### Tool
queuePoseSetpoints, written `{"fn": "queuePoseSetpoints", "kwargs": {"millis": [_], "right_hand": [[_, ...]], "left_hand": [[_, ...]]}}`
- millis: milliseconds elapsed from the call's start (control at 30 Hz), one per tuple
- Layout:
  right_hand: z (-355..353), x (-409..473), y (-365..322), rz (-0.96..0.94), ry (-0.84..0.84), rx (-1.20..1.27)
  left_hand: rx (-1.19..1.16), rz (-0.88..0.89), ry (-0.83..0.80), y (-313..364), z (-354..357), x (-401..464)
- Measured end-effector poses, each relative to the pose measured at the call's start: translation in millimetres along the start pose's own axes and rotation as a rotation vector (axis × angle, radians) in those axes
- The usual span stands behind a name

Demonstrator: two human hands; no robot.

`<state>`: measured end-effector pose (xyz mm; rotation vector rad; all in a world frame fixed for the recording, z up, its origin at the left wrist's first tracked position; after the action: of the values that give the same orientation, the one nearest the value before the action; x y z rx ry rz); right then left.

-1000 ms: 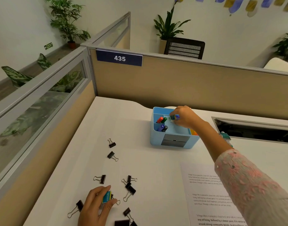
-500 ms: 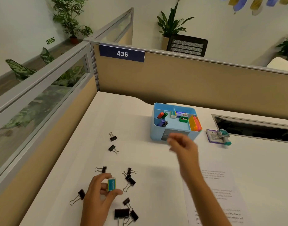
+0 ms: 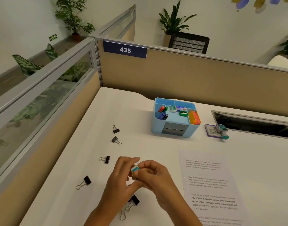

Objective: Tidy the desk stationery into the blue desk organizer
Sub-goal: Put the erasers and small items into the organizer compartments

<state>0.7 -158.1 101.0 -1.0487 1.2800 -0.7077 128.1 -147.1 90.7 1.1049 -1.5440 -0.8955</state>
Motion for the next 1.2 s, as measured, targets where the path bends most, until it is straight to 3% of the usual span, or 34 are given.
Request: {"fn": "queuePoseSetpoints", "kwargs": {"millis": [167,400,700,800,1000,1100,1200], "right_hand": [[-19,4,-2,-0.025,0.064,0.041],[-30,9,4,-0.047,0.135,-0.008],[-40,9,-4,-0.173,0.13,-0.358],[-56,20,-18,-0.221,0.211,-0.493],[-125,62,-77,-0.297,0.392,-0.768],[-157,96,-114,-0.38,0.536,-0.937],[-175,136,-135,-0.409,0.548,-1.087]], "left_hand": [[-0.013,-0.029,-0.079,2,-1,7],[-0.053,-0.014,0.025,8,1,16],[-0.194,-0.061,0.069,-1,5,12],[-0.084,-0.042,0.083,-14,1,5],[0.356,-0.03,0.17,-63,-27,-9],[0.478,-0.031,0.16,-76,-30,-14],[0.544,-0.049,0.156,-82,-27,-12]]}}
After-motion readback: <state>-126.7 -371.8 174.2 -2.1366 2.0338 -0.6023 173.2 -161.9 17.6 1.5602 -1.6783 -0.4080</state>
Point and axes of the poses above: each hand's wrist, its own x-axis towards the middle knuckle, its own z-axis out of the palm, y = z × x, the point moved 5 cm from there along x, towards the middle knuckle, and after that the axes turned 14 degrees about -x, right-handed, at the moved point
